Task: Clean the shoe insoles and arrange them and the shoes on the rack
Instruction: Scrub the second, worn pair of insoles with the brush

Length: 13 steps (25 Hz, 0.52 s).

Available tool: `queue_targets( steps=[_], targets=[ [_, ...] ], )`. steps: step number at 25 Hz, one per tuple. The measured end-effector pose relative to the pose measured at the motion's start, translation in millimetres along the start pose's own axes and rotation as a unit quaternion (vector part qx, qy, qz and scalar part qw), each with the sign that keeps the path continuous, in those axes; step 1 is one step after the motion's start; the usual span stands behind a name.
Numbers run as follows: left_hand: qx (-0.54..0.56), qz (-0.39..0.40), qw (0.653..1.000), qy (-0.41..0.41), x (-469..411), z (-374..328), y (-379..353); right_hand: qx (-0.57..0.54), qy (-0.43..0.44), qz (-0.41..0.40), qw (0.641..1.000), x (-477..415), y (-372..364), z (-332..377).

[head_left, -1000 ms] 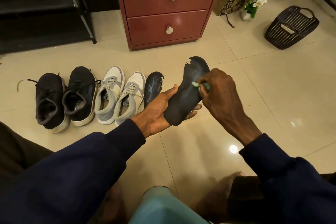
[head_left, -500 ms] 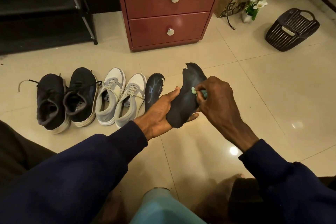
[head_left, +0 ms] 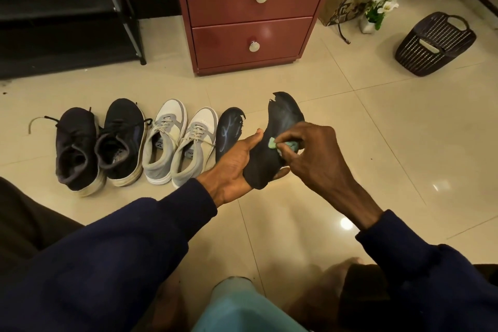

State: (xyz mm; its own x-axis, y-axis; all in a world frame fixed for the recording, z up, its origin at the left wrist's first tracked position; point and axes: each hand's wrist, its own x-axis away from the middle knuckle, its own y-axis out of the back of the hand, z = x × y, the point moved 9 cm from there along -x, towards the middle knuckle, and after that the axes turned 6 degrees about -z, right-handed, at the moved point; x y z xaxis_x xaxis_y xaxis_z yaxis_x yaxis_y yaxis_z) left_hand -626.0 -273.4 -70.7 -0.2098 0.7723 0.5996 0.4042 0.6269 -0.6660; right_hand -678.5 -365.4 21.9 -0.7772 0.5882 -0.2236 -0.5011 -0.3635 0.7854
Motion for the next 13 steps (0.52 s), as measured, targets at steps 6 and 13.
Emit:
queue_targets(
  steps=[6,13],
  targets=[
    [-0.012,-0.005,1.0,0.008,0,-2,2,-0.226,-0.127,-0.023,0.966,-9,21,-27],
    [-0.038,-0.006,0.999,0.012,5,-9,1,-0.097,-0.046,0.012,0.994,-12,17,-19]
  ],
)
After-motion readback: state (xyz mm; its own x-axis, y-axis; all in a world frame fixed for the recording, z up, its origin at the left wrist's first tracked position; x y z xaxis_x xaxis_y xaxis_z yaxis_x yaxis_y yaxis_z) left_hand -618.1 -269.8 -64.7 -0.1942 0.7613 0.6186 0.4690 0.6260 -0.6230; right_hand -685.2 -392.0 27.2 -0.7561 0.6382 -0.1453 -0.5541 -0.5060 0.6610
